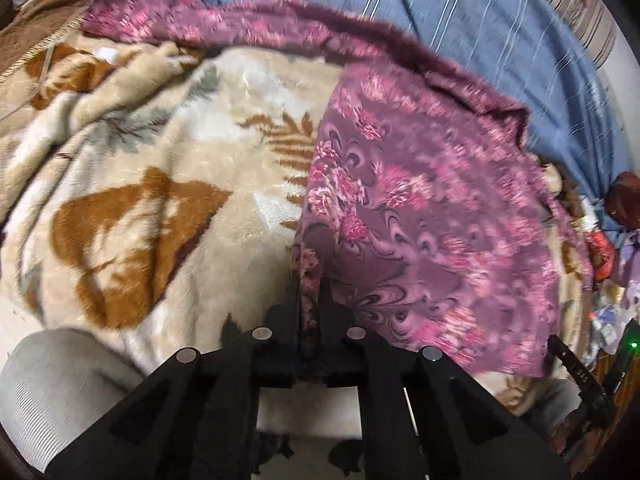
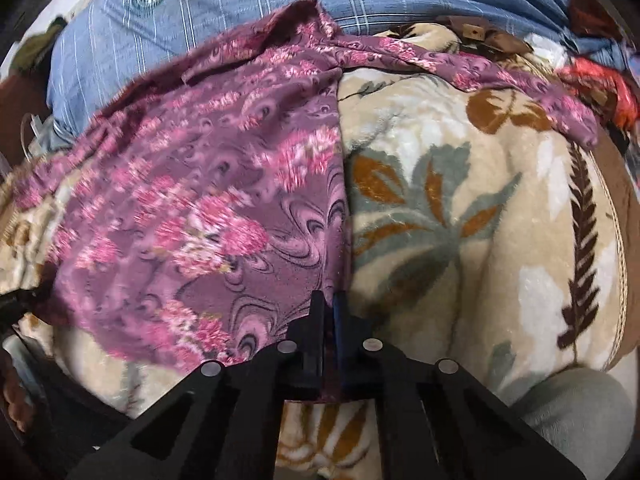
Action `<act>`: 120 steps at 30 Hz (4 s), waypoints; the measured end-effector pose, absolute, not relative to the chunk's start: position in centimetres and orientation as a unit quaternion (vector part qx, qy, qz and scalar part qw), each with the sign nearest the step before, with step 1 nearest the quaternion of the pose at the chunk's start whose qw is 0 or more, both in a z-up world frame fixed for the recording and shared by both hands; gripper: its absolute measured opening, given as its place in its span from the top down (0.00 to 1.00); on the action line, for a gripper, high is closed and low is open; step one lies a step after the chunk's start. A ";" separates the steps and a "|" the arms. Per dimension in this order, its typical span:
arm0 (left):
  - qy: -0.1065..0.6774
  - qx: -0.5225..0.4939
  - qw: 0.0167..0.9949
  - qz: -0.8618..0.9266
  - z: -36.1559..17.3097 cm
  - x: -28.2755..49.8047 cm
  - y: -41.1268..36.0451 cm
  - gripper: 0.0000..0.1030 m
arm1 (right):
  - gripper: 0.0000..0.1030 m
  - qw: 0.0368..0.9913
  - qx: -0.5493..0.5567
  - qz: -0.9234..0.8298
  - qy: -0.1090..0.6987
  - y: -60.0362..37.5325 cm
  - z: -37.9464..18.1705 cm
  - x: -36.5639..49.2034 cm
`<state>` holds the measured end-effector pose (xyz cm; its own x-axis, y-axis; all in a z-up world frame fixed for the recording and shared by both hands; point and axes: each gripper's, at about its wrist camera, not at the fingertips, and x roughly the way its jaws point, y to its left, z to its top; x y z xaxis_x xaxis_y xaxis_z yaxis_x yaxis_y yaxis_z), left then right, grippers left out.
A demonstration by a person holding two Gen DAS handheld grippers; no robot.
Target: Fold small clothes
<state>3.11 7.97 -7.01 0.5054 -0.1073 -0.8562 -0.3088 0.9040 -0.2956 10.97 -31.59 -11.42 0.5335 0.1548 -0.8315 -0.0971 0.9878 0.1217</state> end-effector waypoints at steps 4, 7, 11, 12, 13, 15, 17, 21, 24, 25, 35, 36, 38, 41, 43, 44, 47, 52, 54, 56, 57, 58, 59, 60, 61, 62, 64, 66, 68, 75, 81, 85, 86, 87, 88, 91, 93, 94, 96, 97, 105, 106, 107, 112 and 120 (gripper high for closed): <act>0.496 -0.191 0.845 0.058 -4.0 1.2 8.0 0.96 | 0.98 0.881 0.046 0.088 0.463 -33.2 -8.2 9.1; 0.513 -0.166 0.839 0.066 -3.0 0.0 8.2 0.96 | 0.98 0.879 0.038 0.098 0.466 -33.8 -6.5 8.0; 0.531 -0.148 0.830 0.080 -4.7 -0.7 7.8 0.96 | 0.98 0.869 0.024 0.103 0.483 -33.7 -6.1 6.2; 0.537 -0.147 0.827 0.082 -5.5 -0.6 7.7 0.95 | 0.98 0.864 0.019 0.102 0.493 -33.5 -6.4 6.2; 0.547 -0.148 0.820 0.080 -6.6 0.1 7.5 0.95 | 0.97 0.858 0.012 0.096 0.505 -33.2 -7.2 6.7; 0.554 -0.138 0.818 0.074 -8.2 0.2 6.6 0.93 | 0.96 0.848 0.007 0.084 0.524 -32.5 -9.0 7.8; 0.561 -0.107 0.816 0.085 -8.5 0.4 5.7 0.88 | 0.90 0.837 0.012 0.077 0.541 -31.7 -11.0 8.9; 0.500 -0.088 0.858 0.077 -4.6 -1.3 5.1 0.42 | 0.66 0.850 0.063 0.083 0.517 -33.1 -8.5 9.8; 0.444 -0.077 0.891 0.058 -0.4 -2.0 3.5 0.30 | 0.18 0.890 0.087 0.075 0.441 -35.7 -3.8 9.4; 0.434 -0.075 0.897 0.040 0.8 -1.5 2.4 0.28 | 0.16 0.902 0.091 0.076 0.414 -36.3 -3.0 9.1; 0.369 -0.076 0.924 -0.067 7.4 8.8 -10.4 0.24 | 0.11 0.953 0.199 0.015 0.227 -42.5 6.2 15.8; 0.365 -0.078 0.925 -0.067 7.6 9.9 -11.3 0.24 | 0.11 0.956 0.205 0.009 0.209 -43.4 7.2 16.9; 0.366 -0.075 0.925 -0.065 7.6 13.4 -13.9 0.24 | 0.11 0.956 0.217 -0.007 0.195 -45.4 8.5 19.4; 0.368 -0.073 0.924 -0.073 6.3 17.5 -17.3 0.24 | 0.11 0.949 0.230 -0.038 0.214 -48.3 9.5 22.6; 0.376 -0.082 0.917 -0.105 5.5 18.8 -19.0 0.24 | 0.11 0.942 0.231 -0.050 0.237 -49.9 8.4 24.6; 0.393 -0.096 0.906 -0.129 4.5 19.8 -20.0 0.24 | 0.11 0.939 0.232 -0.054 0.247 -50.6 7.6 25.2; 0.435 -0.127 0.876 -0.163 2.4 21.7 -22.1 0.24 | 0.12 0.929 0.258 -0.043 0.264 -53.5 3.8 25.8; 0.475 -0.139 0.849 -0.184 -0.9 23.6 -25.9 0.24 | 0.41 0.875 0.359 -0.082 0.315 -60.7 -4.4 27.1; 0.486 -0.140 0.843 -0.185 -1.8 23.8 -27.0 0.24 | 0.48 0.851 0.396 -0.090 0.332 -62.2 -7.0 27.3; 0.496 -0.140 0.836 -0.188 -2.7 24.3 -28.0 0.24 | 0.54 0.835 0.420 -0.076 0.348 -62.6 -8.8 27.7; 0.501 -0.139 0.833 -0.189 -3.2 24.5 -28.4 0.24 | 0.55 0.831 0.423 -0.066 0.354 -62.5 -9.3 27.9; 0.506 -0.137 0.831 -0.189 -3.4 24.5 -28.8 0.24 | 0.56 0.831 0.421 -0.064 0.358 -62.3 -9.5 28.0; 0.507 -0.136 0.830 -0.188 -3.6 24.6 -29.0 0.24 | 0.60 0.832 0.413 -0.067 0.365 -61.9 -9.6 28.1; 0.508 -0.135 0.830 -0.188 -3.7 24.7 -29.1 0.24 | 0.68 0.832 0.403 -0.075 0.372 -61.6 -9.8 28.3; 0.508 -0.134 0.830 -0.188 -3.6 24.7 -29.2 0.24 | 0.95 0.833 0.399 -0.074 0.376 -61.3 -9.9 28.2; 0.508 -0.135 0.829 -0.188 -3.5 24.7 -29.2 0.24 | 0.96 0.831 0.403 -0.068 0.377 -61.0 -9.9 28.2; 0.509 -0.139 0.827 -0.193 -3.3 24.6 -29.0 0.24 | 0.97 0.837 0.414 -0.039 0.355 -60.3 -8.7 27.3; 0.505 -0.152 0.825 -0.203 -2.4 24.2 -28.2 0.24 | 0.97 0.857 0.400 -0.012 0.325 -59.0 -6.0 26.3; 0.500 -0.166 0.824 -0.210 -1.3 23.8 -26.8 0.24 | 0.97 0.874 0.383 0.024 0.298 -57.0 -3.1 25.3; 0.492 -0.244 0.808 -0.216 0.7 20.9 -19.5 0.24 | 0.97 0.897 0.333 0.155 0.247 -47.0 5.1 19.9; 0.494 -0.360 0.758 -0.226 -2.6 16.1 -12.9 0.24 | 0.97 0.877 0.349 0.201 0.261 -39.5 5.0 13.0; 0.524 -0.408 0.715 -0.218 -6.9 14.4 -11.5 0.24 | 0.97 0.857 0.353 0.194 0.321 -34.3 -1.5 9.0; 0.534 -0.409 0.708 -0.216 -8.1 14.1 -11.4 0.24 | 0.96 0.854 0.344 0.184 0.344 -33.2 -3.5 8.3; 0.543 -0.403 0.706 -0.211 -8.8 13.9 -11.3 0.24 | 0.92 0.851 0.327 0.172 0.374 -32.0 -5.9 7.5; 0.551 -0.397 0.705 -0.204 -9.6 13.7 -11.3 0.24 | 0.92 0.846 0.309 0.166 0.402 -30.9 -7.7 7.3; 0.558 -0.391 0.703 -0.205 -10.2 13.0 -11.2 0.24 | 0.91 0.813 0.264 0.176 0.488 -29.1 -12.0 7.2; 0.553 -0.385 0.707 -0.214 -9.9 12.6 -11.4 0.24 | 0.84 0.825 0.242 0.172 0.481 -30.0 -11.4 6.2; 0.551 -0.376 0.711 -0.222 -9.6 12.4 -11.6 0.24 | 0.68 0.835 0.228 0.172 0.470 -30.7 -10.6 5.6; 0.549 -0.360 0.717 -0.234 -9.4 12.0 -12.1 0.24 | 0.50 0.848 0.226 0.189 0.440 -32.7 -8.7 4.6; 0.550 -0.353 0.718 -0.238 -9.3 11.9 -12.5 0.24 | 0.50 0.853 0.225 0.198 0.427 -33.8 -7.7 4.4; 0.567 -0.307 0.718 -0.263 -9.6 11.6 -17.7 0.24 | 0.50 0.866 0.243 0.118 0.421 -40.4 -5.7 13.7; 0.564 -0.290 0.731 -0.253 -9.4 11.7 -18.2 0.25 | 0.50 0.862 0.246 0.106 0.430 -40.5 -6.5 15.3; 0.562 -0.284 0.737 -0.246 -9.3 11.8 -18.4 0.28 | 0.51 0.856 0.253 0.094 0.442 -40.7 -7.7 16.7; 0.526 -0.253 0.778 -0.231 -5.3 12.5 -17.6 0.97 | 0.97 0.826 0.287 0.138 0.465 -40.7 -11.3 18.3; 0.368 -0.237 0.863 -0.251 9.4 8.9 -10.2 0.98 | 0.98 0.864 0.270 0.198 0.375 -38.8 -2.4 15.1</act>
<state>8.95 -10.20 9.44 0.6032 -0.6075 -0.5168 0.2585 0.7619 -0.5939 15.07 -38.80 -2.43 0.6403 0.5454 -0.5409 -0.1404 0.7754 0.6156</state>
